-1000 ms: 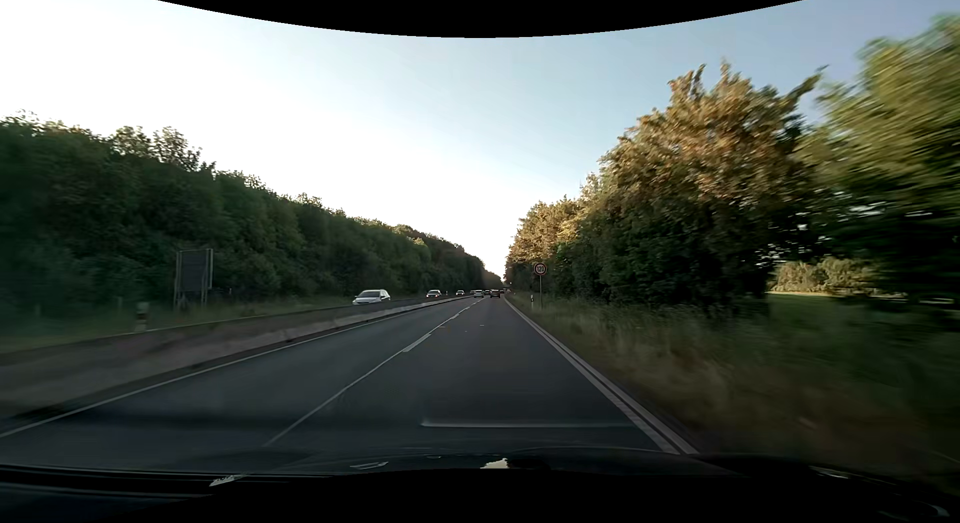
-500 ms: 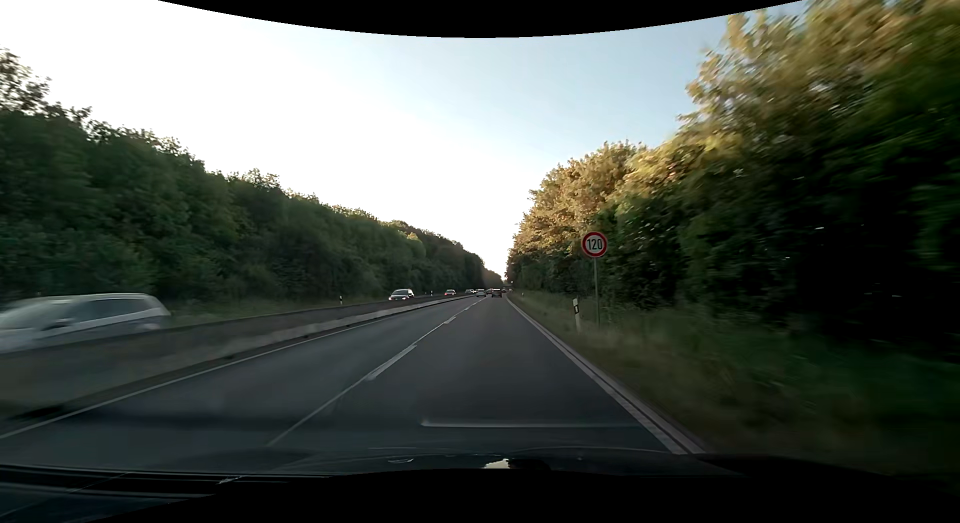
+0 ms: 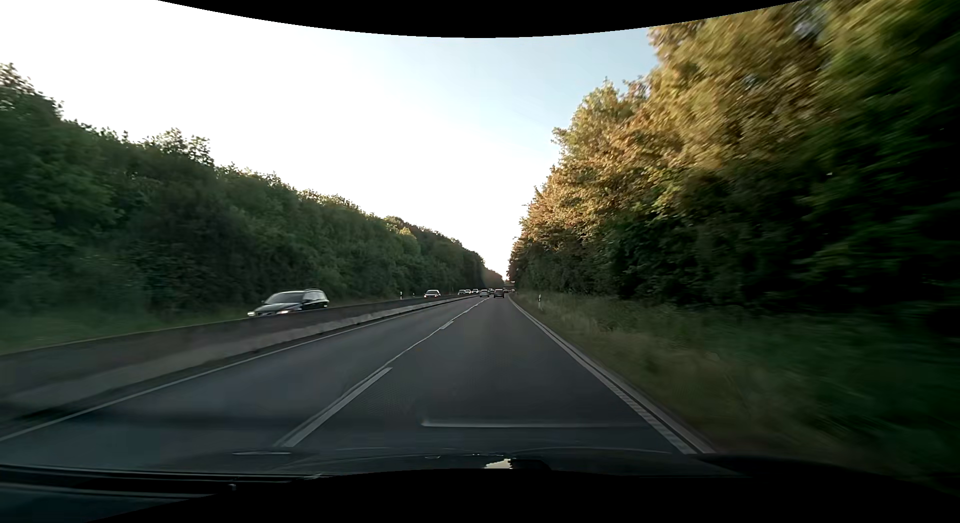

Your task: Follow the waypoints while adhering to traffic rules and regulations

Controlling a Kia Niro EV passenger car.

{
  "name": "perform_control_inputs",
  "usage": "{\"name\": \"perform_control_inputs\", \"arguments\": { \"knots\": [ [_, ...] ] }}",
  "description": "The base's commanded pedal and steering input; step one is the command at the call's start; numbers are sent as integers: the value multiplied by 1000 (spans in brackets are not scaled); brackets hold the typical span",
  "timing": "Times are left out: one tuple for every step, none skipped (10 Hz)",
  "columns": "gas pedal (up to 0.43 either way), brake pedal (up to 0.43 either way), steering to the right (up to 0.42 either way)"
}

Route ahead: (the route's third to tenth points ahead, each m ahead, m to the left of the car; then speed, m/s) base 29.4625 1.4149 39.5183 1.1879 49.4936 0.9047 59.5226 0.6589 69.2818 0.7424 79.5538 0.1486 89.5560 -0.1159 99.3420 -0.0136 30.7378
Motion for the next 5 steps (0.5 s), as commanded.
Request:
{"name": "perform_control_inputs", "arguments": {
  "knots": [
    [461,0,-3],
    [449,0,-3],
    [441,0,-2],
    [441,0,-3],
    [441,0,-2]
  ]
}}
